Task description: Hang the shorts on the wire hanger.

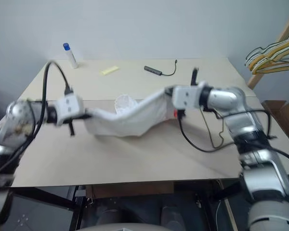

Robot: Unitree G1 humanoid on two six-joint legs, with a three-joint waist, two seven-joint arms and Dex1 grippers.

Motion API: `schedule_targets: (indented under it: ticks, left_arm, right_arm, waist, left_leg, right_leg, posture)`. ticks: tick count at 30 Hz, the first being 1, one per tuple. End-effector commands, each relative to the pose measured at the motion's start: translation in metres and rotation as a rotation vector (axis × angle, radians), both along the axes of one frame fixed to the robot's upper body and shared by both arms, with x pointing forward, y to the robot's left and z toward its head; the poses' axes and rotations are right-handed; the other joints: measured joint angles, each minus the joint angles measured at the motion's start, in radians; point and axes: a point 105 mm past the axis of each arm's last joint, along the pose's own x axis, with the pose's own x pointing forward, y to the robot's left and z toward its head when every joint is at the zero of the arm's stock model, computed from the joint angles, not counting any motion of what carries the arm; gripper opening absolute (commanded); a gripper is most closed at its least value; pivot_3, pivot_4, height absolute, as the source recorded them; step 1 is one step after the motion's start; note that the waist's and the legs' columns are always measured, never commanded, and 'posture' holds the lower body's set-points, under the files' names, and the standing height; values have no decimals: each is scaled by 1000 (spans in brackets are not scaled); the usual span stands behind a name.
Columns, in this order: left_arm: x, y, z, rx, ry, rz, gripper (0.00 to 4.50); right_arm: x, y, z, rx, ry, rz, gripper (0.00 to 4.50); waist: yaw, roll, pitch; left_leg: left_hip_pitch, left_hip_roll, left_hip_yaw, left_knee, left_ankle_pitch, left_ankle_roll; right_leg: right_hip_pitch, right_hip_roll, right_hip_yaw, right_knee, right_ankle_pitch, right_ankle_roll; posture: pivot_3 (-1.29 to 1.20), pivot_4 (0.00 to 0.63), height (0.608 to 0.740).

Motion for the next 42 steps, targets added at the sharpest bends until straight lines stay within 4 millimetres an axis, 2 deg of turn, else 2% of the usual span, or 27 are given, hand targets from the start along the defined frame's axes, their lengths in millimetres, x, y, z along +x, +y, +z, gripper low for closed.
schedule_targets:
  ticks: [1,3,4,6,8,10,11,13,17,20,22,24,27,31,32,34,36,39,42]
  left_arm:
    - [59,16,91,-132,-328,287,22]
    - [72,19,129,-200,-453,391,22]
    - [74,22,158,-225,-597,473,22]
    - [64,26,210,-289,-866,566,22]
    - [53,20,235,-347,-997,539,22]
    - [47,10,240,-346,-1058,455,22]
    - [46,5,235,-335,-1053,408,22]
    - [48,-7,211,-291,-994,275,22]
    - [41,-23,137,-202,-772,-12,22]
    - [27,-18,86,-142,-590,-126,22]
    - [6,-12,50,-84,-436,-208,22]
    - [-17,-6,26,-36,-293,-262,22]
    - [-49,3,1,28,-102,-298,22]
    - [-92,10,-29,151,120,-368,22]
    - [-106,13,-41,205,188,-396,22]
    - [-126,16,-54,263,271,-438,22]
    - [-143,15,-61,282,342,-478,22]
    - [-167,13,-69,303,444,-540,22]
    - [-184,24,-86,321,536,-589,22]
  right_arm:
    - [37,-4,76,208,-305,-240,0]
    - [42,-2,106,299,-437,-306,0]
    - [39,-3,132,386,-567,-351,0]
    - [24,-12,174,597,-764,-409,0]
    - [9,-19,193,691,-902,-412,0]
    - [2,-23,192,697,-972,-387,0]
    - [3,-23,185,668,-975,-368,0]
    - [10,-23,159,550,-932,-336,0]
    - [26,-23,77,288,-675,-231,0]
    - [25,-29,8,111,-428,-145,0]
    - [14,-33,-38,-6,-275,-71,0]
    - [1,-37,-68,-63,-148,-3,0]
    - [-13,-41,-97,-120,-25,58,0]
    - [-30,-49,-125,-250,74,123,0]
    - [-35,-52,-132,-299,94,140,0]
    - [-40,-56,-139,-343,108,153,0]
    - [-43,-60,-143,-365,105,150,0]
    - [-48,-64,-148,-389,103,152,0]
    - [-59,-70,-152,-410,103,171,0]
  waist:
    - [0,0,0]
    - [-2,-1,0]
    - [-4,-1,0]
    - [-7,-1,0]
    - [-6,-1,0]
    - [-7,-1,0]
    - [-6,-1,0]
    - [-5,-1,0]
    - [-19,-1,-1]
    - [-45,-1,-1]
    - [-66,0,-1]
    - [-85,0,-1]
    - [-114,0,-1]
    - [-114,0,0]
    - [-112,0,0]
    - [-103,0,0]
    - [-88,-1,-1]
    - [-71,-1,0]
    - [-53,-1,0]
  left_leg:
    - [-6,0,-1,1,1,-1]
    - [-16,-1,-2,2,5,-9]
    - [-18,-1,-2,1,6,-10]
    - [-20,-4,-1,-3,6,-10]
    - [-23,-8,1,-10,6,-10]
    - [-30,-8,2,-13,6,-10]
    - [-29,-8,2,-14,6,-10]
    - [-30,-9,2,-14,6,-10]
    - [-19,-9,3,-12,7,-10]
    - [-13,-9,3,-12,9,-10]
    - [-14,-8,1,-12,10,-10]
    - [-14,-7,0,-13,10,-11]
    - [-13,-7,0,-13,10,-11]
    - [-6,-7,0,-9,9,-10]
    - [-1,-7,0,-9,6,-2]
    - [11,-5,2,-10,2,3]
    - [15,-5,3,-12,1,5]
    - [15,-3,5,-13,1,5]
    - [14,-4,8,-13,1,5]
  right_leg:
    - [-5,0,-1,-1,1,0]
    - [-14,-1,-1,-2,2,1]
    - [-15,-2,-1,0,2,2]
    - [-17,-5,-1,-3,1,5]
    - [-24,-8,1,-4,1,5]
    - [-33,-9,1,-4,0,5]
    - [-33,-9,0,-4,0,5]
    - [-32,-10,-4,-7,0,6]
    - [-16,-10,-5,-10,0,8]
    - [-11,-10,-4,-10,1,9]
    - [-13,-10,-4,-5,1,9]
    - [-14,-9,-3,-5,1,9]
    - [-13,-9,-1,-5,1,9]
    - [-9,-8,2,-4,1,9]
    - [-4,-8,3,-4,1,9]
    - [6,-7,5,-4,1,8]
    - [8,-6,7,-4,1,7]
    - [5,-4,9,-3,1,6]
    - [4,-4,11,-3,1,6]
  posture:
    - [46,0,740]
    - [45,0,740]
    - [44,0,740]
    - [39,0,740]
    - [33,0,740]
    - [28,0,740]
    - [28,0,740]
    - [17,0,740]
    - [13,0,740]
    - [20,0,740]
    - [28,0,740]
    - [33,0,740]
    - [40,0,740]
    - [44,0,740]
    - [42,0,740]
    - [38,0,740]
    - [32,0,740]
    - [26,0,740]
    - [23,0,740]
